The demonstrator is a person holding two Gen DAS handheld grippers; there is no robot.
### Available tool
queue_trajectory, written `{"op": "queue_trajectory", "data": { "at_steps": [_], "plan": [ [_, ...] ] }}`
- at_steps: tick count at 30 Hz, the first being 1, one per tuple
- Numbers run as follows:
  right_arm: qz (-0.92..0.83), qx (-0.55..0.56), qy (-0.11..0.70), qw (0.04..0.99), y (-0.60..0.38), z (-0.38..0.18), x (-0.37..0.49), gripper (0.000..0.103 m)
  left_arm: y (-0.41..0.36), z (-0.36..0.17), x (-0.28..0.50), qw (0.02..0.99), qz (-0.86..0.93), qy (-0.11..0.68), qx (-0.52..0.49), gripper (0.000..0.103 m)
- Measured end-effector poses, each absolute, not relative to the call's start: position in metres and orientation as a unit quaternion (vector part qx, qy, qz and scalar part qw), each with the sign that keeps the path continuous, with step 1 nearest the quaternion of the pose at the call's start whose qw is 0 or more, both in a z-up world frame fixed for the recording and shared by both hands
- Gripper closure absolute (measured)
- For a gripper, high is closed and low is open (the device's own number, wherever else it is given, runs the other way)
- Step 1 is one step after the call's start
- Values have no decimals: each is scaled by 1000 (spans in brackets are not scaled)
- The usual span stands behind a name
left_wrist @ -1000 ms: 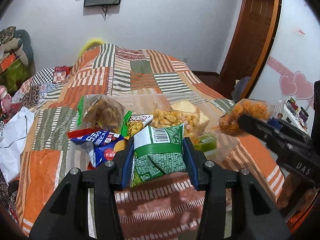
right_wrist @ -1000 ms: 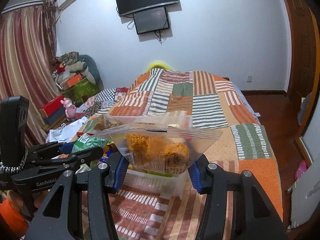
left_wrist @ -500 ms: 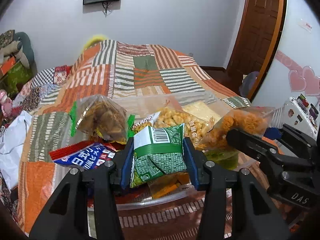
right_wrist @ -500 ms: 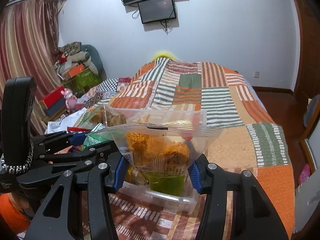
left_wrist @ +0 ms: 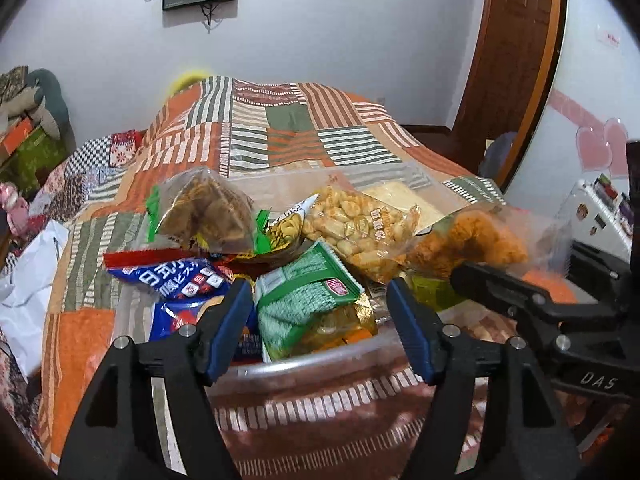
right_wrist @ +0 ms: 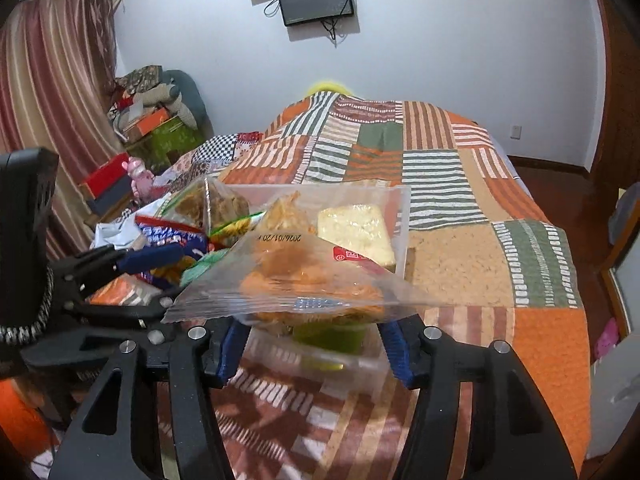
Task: Organize snacks
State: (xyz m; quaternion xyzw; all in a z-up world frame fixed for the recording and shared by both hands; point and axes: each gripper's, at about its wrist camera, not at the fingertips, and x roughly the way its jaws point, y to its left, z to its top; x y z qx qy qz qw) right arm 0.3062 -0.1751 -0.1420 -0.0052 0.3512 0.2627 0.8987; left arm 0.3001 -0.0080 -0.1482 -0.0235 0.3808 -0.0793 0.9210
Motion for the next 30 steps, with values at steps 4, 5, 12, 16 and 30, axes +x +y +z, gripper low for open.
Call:
{"op": "queue_trajectory", "data": {
  "at_steps": [4, 5, 12, 16, 30],
  "plan": [
    [256, -8, 346, 903, -177, -138, 298, 20, -4, -142, 290, 922, -78, 378, -31, 34],
    [251, -10, 341, 906, -178, -138, 294, 18, -3, -141, 287, 923, -78, 377, -32, 34],
    [258, 3, 326, 910, -193, -121, 275, 17, 1, -120, 258, 930, -74, 357, -41, 34],
    [260, 6, 290, 921, -201, -96, 257, 17, 4, -97, 239, 941, -69, 329, -45, 34],
    [268, 19, 170, 948, -205, -29, 189, 5, 19, -1, 126, 982, -41, 182, -35, 13]
  ]
}}
